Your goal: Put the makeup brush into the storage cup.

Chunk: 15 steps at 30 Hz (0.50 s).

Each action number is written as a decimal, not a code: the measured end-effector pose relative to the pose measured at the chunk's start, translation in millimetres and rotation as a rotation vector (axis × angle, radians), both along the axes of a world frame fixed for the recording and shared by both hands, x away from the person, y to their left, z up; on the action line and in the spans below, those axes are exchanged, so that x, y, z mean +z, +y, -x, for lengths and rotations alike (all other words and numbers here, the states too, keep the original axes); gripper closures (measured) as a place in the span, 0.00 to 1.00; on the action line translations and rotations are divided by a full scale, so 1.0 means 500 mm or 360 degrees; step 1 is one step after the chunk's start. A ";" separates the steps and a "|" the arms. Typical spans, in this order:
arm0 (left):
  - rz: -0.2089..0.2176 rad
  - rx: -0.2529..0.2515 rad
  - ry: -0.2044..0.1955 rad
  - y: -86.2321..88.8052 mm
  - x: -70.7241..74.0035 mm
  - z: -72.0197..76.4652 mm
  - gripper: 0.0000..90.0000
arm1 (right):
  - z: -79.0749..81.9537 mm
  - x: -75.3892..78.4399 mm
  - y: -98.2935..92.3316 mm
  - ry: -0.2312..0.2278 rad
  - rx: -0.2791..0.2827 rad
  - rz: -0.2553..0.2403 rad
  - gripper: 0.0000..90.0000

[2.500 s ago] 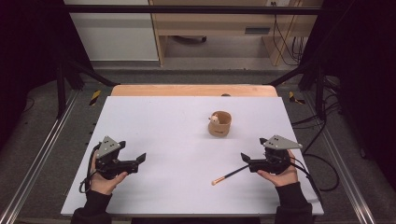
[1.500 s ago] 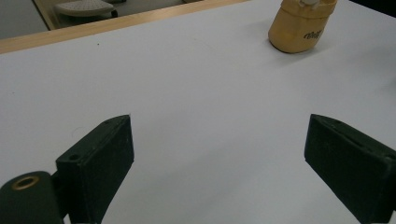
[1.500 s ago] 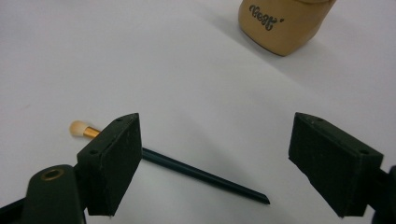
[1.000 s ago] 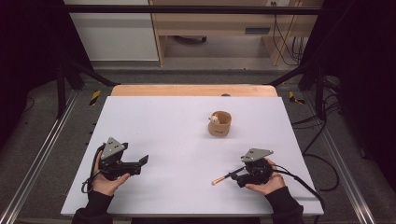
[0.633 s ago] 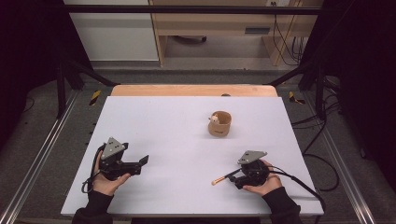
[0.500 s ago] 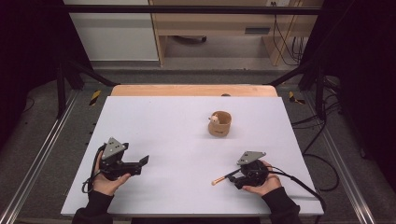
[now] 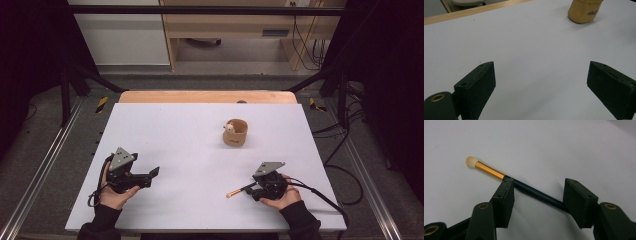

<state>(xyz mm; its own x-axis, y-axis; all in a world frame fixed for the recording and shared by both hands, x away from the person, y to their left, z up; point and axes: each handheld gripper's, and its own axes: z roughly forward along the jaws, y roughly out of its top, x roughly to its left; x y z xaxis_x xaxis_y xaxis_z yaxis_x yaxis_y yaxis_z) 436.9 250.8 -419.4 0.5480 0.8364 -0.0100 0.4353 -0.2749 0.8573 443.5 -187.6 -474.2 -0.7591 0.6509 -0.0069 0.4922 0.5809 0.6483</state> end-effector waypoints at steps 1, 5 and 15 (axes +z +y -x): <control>-0.0001 -0.0001 0.0000 0.000 0.000 0.000 0.09 | 0.000 0.000 0.000 -0.0001 -0.0003 0.0000 0.49; 0.0003 0.0000 0.0000 0.001 0.001 0.001 0.09 | 0.001 0.001 0.000 -0.0002 -0.0013 0.0003 0.53; 0.0012 0.0003 -0.0006 0.003 0.003 0.001 0.09 | 0.004 0.005 -0.003 0.0007 -0.0035 0.0018 0.66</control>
